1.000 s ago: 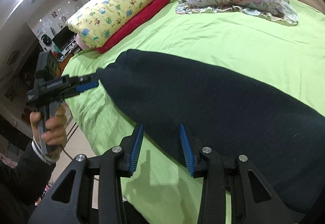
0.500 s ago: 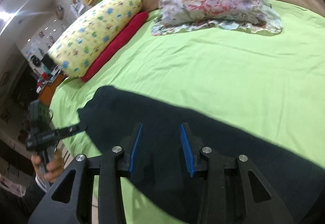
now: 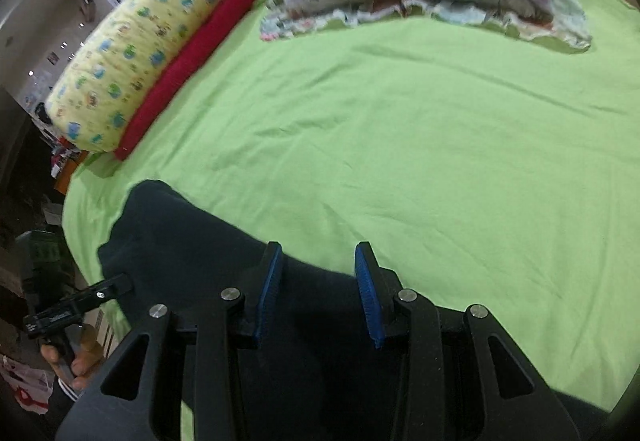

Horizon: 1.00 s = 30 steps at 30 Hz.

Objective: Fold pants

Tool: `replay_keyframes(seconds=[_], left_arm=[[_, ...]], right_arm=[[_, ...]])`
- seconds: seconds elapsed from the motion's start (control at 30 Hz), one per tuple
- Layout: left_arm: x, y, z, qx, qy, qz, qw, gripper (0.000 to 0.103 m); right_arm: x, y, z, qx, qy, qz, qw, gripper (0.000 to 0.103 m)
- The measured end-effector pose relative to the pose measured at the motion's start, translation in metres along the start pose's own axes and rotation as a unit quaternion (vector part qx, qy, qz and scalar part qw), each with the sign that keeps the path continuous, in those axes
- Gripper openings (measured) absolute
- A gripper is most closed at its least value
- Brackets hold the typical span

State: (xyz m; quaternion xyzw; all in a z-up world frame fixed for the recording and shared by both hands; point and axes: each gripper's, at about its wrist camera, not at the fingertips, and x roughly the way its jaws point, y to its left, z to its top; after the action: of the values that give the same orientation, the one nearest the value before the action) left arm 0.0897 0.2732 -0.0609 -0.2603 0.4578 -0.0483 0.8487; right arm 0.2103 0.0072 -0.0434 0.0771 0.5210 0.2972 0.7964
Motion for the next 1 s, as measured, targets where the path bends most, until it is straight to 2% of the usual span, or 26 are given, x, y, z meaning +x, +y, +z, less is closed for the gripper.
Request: replay_keyframes(seconds=[0.1, 0.3, 0.37, 0.4, 0.43, 0.47, 0.5, 0.57, 0.73, 0.87, 0.93, 1.0], left_arm=[[0.006, 0.001, 0.006, 0.001, -0.002, 0.001, 1.0, 0.067], [0.017, -0.001, 0.018, -0.002, -0.013, 0.009, 0.9999, 0.067], [0.022, -0.005, 0.023, 0.0, -0.021, 0.015, 0.9997, 0.065], [0.023, -0.006, 0.024, 0.001, -0.026, 0.018, 0.9995, 0.064], [0.023, -0.009, 0.026, 0.002, -0.031, 0.02, 0.9993, 0.052], [0.024, -0.012, 0.028, 0.005, -0.033, 0.021, 0.9992, 0.039], [0.023, -0.015, 0.031, 0.008, -0.036, 0.023, 0.999, 0.037], [0.017, -0.021, 0.036, 0.017, -0.048, 0.019, 0.9985, 0.029], [-0.014, -0.036, 0.041, 0.034, -0.076, -0.005, 0.9965, 0.025], [-0.054, -0.045, 0.037, 0.042, -0.112, -0.028, 0.9925, 0.024], [-0.06, -0.046, 0.036, 0.051, -0.113, -0.021, 0.992, 0.025], [-0.05, -0.042, 0.039, 0.059, -0.108, 0.004, 0.9924, 0.025]], right_arm=[[0.009, -0.001, -0.001, -0.005, 0.02, 0.002, 1.0, 0.039], [0.01, 0.002, -0.009, -0.027, 0.03, 0.006, 0.999, 0.038], [0.01, 0.005, -0.01, -0.037, 0.028, -0.003, 0.999, 0.03], [0.008, 0.005, -0.01, -0.04, 0.024, -0.011, 0.999, 0.018], [0.005, 0.004, -0.009, -0.035, 0.015, -0.011, 0.999, 0.01], [-0.002, 0.002, -0.008, -0.026, 0.003, -0.003, 1.0, 0.008], [-0.007, 0.002, -0.007, -0.023, -0.006, 0.001, 1.0, 0.006], [-0.013, 0.004, -0.005, -0.026, -0.018, -0.002, 0.999, 0.006], [-0.029, 0.017, -0.003, -0.045, -0.05, -0.025, 0.997, 0.005], [-0.043, 0.022, 0.003, -0.035, -0.084, -0.018, 0.996, 0.005], [-0.043, 0.026, 0.003, -0.034, -0.093, -0.019, 0.995, 0.005], [-0.033, 0.029, 0.004, -0.031, -0.096, -0.019, 0.995, 0.005]])
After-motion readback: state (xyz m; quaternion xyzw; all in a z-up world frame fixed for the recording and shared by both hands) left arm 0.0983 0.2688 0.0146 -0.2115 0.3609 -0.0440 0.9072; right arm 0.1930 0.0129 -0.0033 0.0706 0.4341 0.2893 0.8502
